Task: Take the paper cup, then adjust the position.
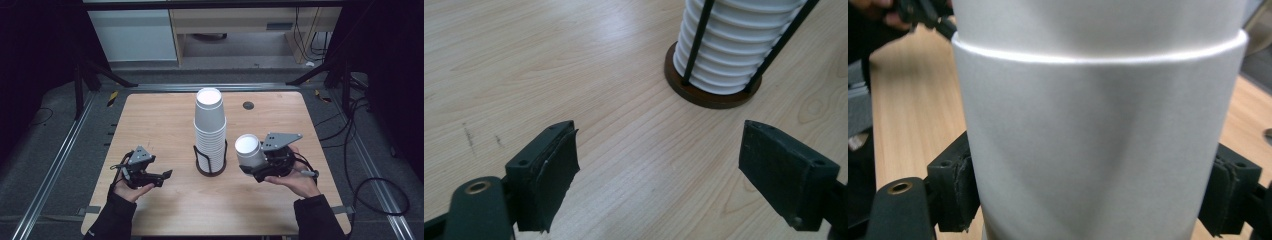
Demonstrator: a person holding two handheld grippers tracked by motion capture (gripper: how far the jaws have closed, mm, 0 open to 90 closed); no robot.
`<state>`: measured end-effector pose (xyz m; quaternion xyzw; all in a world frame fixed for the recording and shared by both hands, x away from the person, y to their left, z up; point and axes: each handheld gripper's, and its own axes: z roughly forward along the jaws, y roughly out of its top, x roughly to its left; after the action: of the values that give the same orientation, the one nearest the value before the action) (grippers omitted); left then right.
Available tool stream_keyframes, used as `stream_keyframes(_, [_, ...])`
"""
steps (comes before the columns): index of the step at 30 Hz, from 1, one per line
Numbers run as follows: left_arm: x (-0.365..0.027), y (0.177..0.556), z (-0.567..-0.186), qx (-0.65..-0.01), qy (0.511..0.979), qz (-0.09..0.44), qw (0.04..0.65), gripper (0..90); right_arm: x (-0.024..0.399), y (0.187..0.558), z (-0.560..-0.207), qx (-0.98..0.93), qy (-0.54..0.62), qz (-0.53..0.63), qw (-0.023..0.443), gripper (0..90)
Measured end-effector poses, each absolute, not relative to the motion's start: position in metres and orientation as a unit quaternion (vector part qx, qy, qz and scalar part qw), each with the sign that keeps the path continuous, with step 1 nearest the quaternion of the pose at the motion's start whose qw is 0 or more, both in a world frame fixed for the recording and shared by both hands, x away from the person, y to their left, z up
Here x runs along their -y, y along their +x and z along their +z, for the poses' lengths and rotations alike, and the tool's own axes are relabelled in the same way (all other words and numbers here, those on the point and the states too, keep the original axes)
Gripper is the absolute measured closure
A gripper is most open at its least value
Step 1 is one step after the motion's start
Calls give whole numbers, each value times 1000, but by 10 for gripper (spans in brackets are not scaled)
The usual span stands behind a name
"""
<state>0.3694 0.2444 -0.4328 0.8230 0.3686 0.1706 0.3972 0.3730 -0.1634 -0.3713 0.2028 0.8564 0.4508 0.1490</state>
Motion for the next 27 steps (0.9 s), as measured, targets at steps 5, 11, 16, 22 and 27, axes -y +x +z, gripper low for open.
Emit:
stream_keyframes(5, [-240,367,-431,-345,835,154,399,152,155,371,-383,-871,182,438,126,162])
stream_keyframes(11, [-230,361,-427,-312,851,134,401,152,145,368,-396,-885,160,426,104,161])
stream_keyframes(16, [-224,357,-423,-295,859,122,401,151,134,366,-405,-895,138,414,88,161])
stream_keyframes(22, [-218,351,-417,-272,865,101,410,148,125,367,-410,-905,121,401,74,162])
stream_keyframes(27, [-212,347,-413,-257,869,90,412,144,117,367,-412,-910,107,394,70,161])
